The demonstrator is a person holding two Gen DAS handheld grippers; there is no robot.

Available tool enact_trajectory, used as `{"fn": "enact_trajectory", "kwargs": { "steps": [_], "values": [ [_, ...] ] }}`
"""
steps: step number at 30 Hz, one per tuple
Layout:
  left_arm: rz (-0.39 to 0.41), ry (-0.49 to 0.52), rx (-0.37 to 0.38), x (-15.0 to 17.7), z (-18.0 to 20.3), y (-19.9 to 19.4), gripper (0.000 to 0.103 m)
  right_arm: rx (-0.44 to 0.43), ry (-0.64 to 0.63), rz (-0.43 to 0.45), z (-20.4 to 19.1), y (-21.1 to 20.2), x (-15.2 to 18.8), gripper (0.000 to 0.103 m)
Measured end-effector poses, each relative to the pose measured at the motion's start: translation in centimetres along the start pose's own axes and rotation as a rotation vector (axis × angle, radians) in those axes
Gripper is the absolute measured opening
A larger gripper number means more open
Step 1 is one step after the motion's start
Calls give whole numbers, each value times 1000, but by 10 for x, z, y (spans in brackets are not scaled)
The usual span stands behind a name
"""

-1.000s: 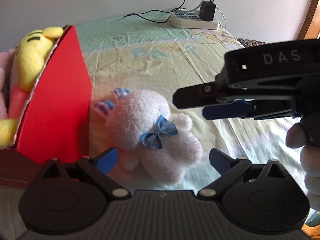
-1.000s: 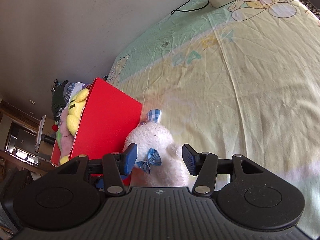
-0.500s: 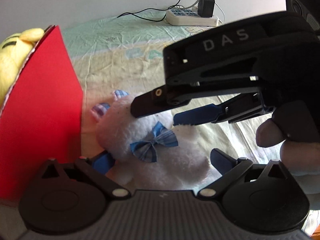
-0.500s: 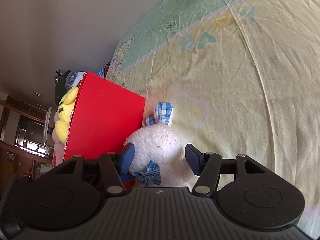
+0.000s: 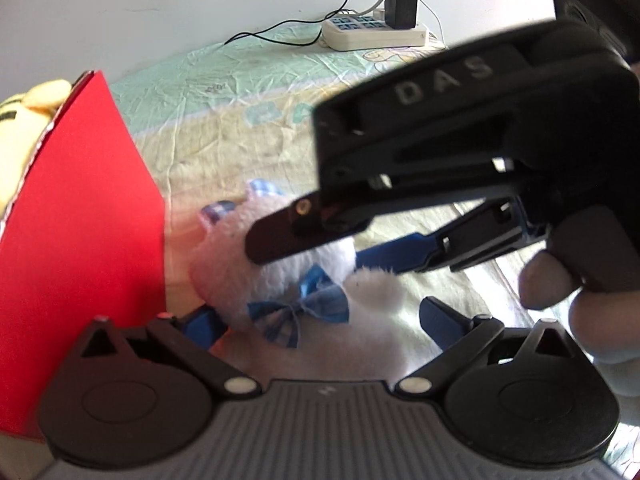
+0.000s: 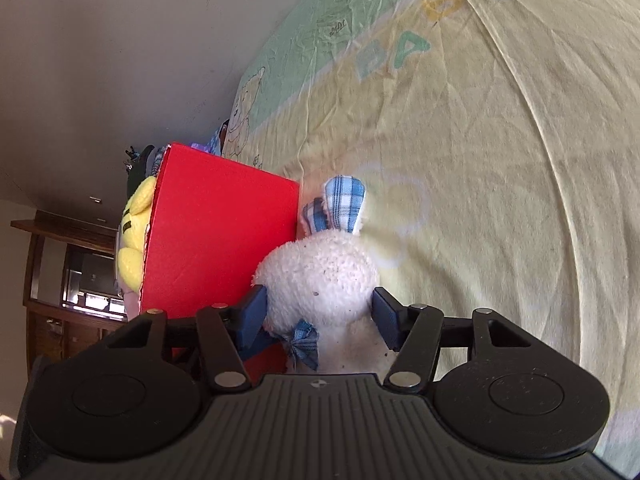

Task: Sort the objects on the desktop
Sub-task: 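Grasp the plaid-eared white bunny by its body with the right gripper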

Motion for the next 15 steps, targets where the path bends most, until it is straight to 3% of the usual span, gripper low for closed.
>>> {"fn": "enact_trajectory", "kwargs": {
  "steps": [4, 15],
  "values": [
    [0, 4, 41, 1, 4, -7, 95, -7, 31, -5, 4, -11, 11, 57],
    [-5, 90, 178, 15, 54, -27, 94, 102, 7, 88, 9, -66, 51, 56]
  ]
}}
Point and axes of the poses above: each gripper's, at about its wrist camera, not at the fingertips, and y roughly the way its jaws point, z to its right, x to its underside, the point moved 6 cm from there along y, roughly the way its jaws point
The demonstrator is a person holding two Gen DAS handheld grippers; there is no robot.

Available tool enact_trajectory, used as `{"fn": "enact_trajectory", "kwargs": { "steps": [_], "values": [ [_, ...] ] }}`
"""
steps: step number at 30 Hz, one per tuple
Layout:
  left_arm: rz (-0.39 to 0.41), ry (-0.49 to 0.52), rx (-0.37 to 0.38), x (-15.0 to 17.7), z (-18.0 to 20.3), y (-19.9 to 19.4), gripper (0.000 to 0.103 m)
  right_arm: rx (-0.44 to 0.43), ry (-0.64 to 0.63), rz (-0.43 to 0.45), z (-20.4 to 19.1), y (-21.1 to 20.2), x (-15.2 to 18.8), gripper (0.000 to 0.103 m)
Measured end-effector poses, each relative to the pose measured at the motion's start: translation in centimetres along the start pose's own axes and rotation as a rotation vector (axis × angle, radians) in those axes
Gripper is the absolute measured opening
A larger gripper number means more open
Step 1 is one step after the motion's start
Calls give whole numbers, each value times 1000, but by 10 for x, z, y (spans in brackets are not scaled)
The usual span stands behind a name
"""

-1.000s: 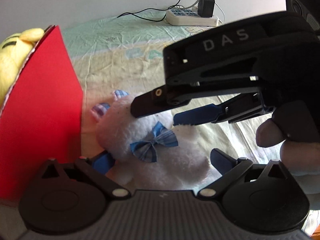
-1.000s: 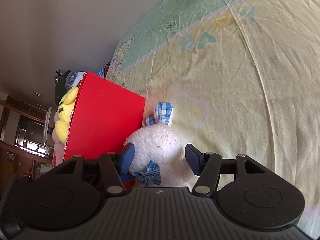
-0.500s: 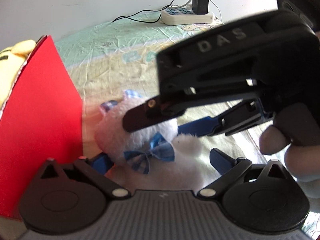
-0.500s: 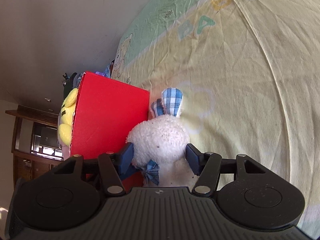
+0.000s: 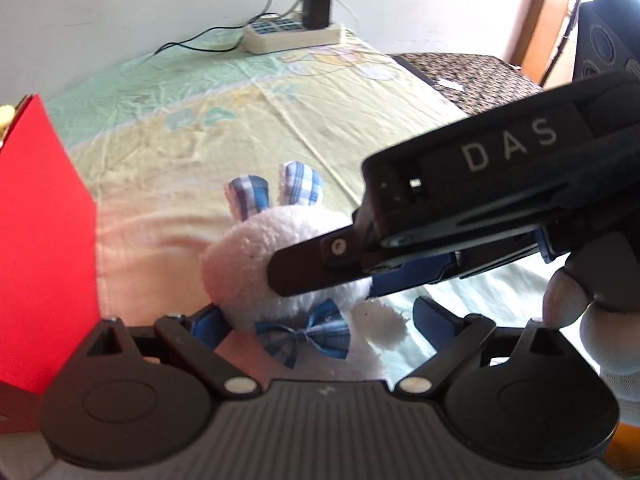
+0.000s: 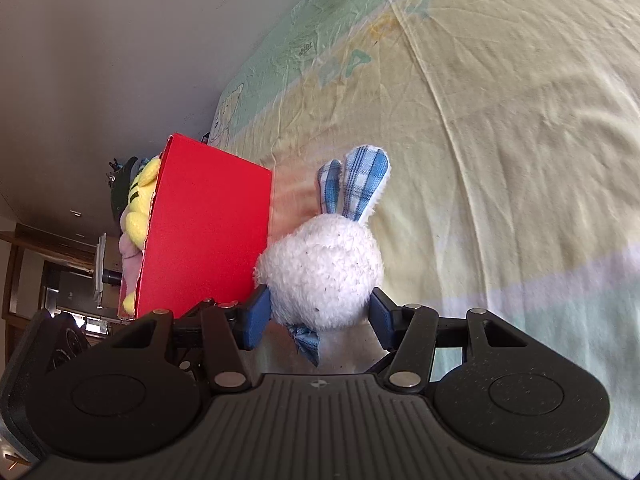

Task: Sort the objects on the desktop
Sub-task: 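Grasp the plaid-eared white bunny by its body with the right gripper, then lift the plaid-eared bunny and carry it over the red box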

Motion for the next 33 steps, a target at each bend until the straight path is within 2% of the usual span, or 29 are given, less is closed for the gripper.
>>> {"fn": "enact_trajectory", "kwargs": {
  "steps": [7, 15, 24, 33],
  "values": [
    [8, 82, 46, 10, 36, -14, 94, 26, 44, 54, 8, -33, 28, 56],
    [82, 120, 45, 13, 57, -47, 94, 8, 26, 109, -7, -61, 47, 55],
    [158, 94, -15, 21, 48, -89, 94, -51, -68, 112, -41, -70, 58, 55],
    [236, 99, -24, 18, 23, -125, 94, -62, -159, 137, -85, -67, 62, 55]
  ]
}}
Point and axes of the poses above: each gripper's, at about its wrist camera, not at the fingertips, and y roughly the way its jaws point, z to its right, x to its underside, the point moved 6 cm from there along y, roughly the way its jaws point
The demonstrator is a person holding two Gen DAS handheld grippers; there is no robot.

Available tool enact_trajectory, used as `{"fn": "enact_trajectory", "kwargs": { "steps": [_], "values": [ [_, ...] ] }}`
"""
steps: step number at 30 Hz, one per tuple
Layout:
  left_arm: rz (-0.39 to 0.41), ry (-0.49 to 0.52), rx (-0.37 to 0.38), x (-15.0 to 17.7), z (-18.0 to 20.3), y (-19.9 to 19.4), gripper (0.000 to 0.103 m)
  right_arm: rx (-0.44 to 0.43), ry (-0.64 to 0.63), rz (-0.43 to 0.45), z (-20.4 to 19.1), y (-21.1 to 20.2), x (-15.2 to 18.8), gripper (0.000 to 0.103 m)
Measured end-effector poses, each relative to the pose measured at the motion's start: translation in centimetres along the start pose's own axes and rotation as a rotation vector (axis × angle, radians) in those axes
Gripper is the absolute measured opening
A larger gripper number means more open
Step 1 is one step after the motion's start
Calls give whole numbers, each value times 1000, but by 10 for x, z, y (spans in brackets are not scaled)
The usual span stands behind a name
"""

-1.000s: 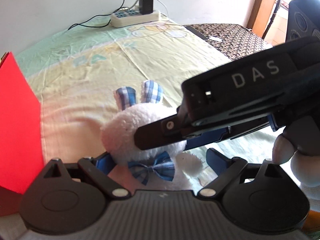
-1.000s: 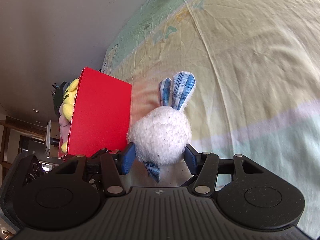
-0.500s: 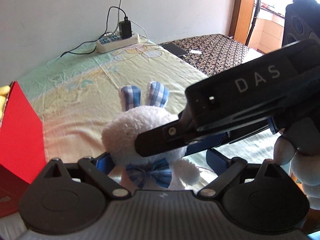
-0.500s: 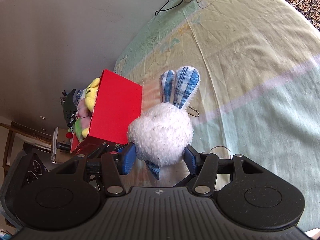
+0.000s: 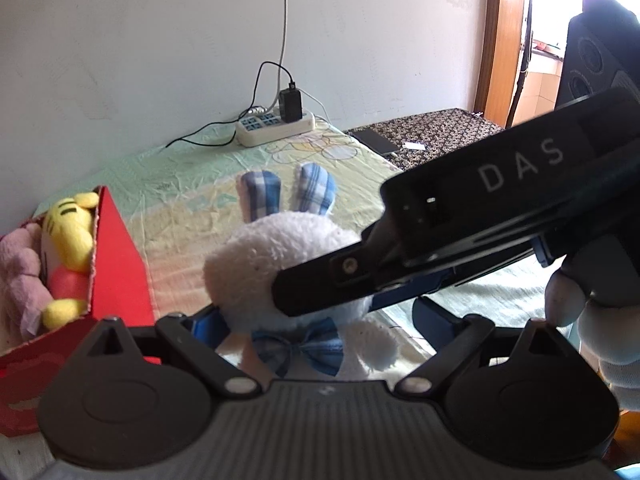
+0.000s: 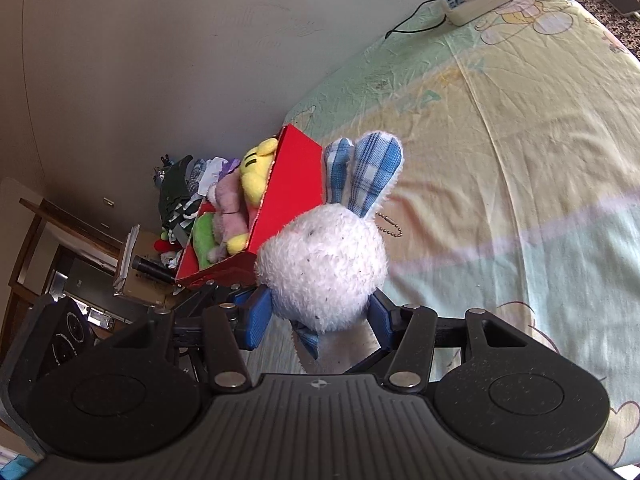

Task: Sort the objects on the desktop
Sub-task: 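Lift the plaid-eared bunny and carry it over the red box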

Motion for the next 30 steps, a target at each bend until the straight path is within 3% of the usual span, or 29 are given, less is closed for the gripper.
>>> {"fn": "enact_trajectory", "kwargs": {
  "steps": [14, 30],
  "values": [
    [91, -1, -75, 1, -102, -61, 94, -74, -103, 33, -91, 63, -2, 55],
    [158, 6, -86, 11, -180, -88, 94, -71, -171, 78, -153, 117, -1, 55]
  ]
}}
Point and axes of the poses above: each gripper's, at about its wrist camera, not at the fingertips, and y roughly the way its jaws point, z to its right, x to its underside, the point moved 6 cm from there along y, roughly the way its jaws point
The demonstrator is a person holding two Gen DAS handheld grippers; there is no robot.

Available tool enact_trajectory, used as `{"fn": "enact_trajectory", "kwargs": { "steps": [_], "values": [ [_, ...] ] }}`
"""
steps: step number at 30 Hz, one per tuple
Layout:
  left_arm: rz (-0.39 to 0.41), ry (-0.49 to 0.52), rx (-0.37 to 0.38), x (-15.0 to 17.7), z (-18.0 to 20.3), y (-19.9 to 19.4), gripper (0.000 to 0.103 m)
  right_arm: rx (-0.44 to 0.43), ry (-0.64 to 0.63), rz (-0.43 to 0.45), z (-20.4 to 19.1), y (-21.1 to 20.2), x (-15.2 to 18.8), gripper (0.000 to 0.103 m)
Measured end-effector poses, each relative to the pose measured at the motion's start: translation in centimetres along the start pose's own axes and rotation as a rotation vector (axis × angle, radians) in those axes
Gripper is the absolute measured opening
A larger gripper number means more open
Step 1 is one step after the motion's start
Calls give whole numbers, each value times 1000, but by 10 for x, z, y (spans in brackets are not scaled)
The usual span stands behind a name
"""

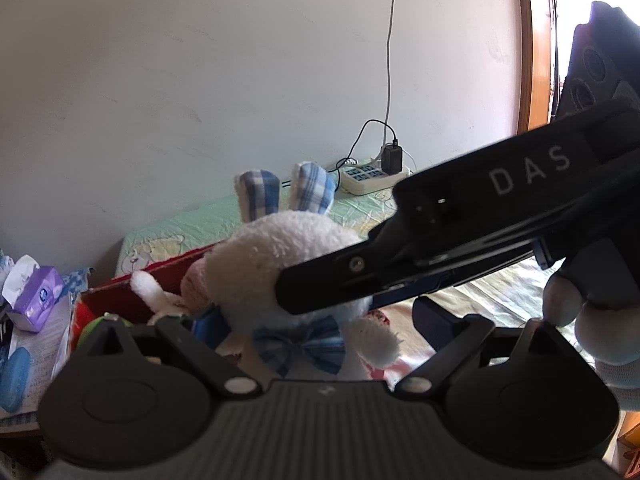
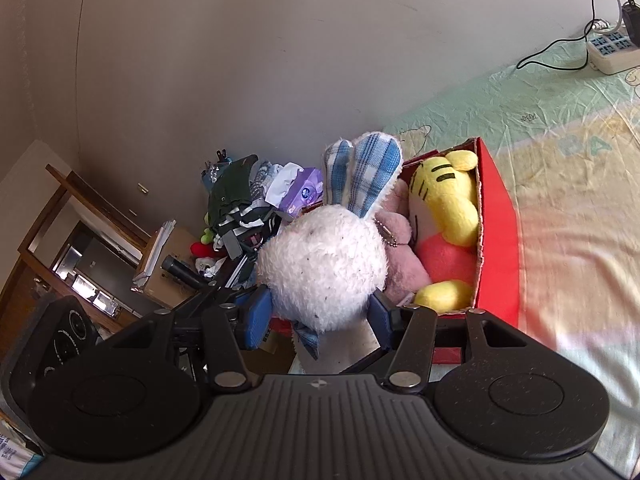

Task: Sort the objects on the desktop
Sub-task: 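Lift the plaid-eared bunny and carry it over the red box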

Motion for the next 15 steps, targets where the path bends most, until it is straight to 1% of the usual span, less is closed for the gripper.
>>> {"fn": "enact_trajectory", "kwargs": {
  "steps": [4, 8, 15],
  "values": [
    [11, -8, 5, 1, -15, 1, 94, 14, -17, 18, -10, 9, -2, 55],
    [5, -29, 3, 6, -34, 4, 94, 27, 0, 31, -12, 26, -4, 55],
    [2, -52, -42, 15, -67, 7, 93, 14, -41, 20, -28, 59, -6, 54]
  ]
}}
Point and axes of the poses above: each gripper's, at about its wrist camera, not at the fingertips, and y roughly the way its jaws point, z to its right, x to its underside, the point moved 6 cm from there along y, roughly the way its jaws point
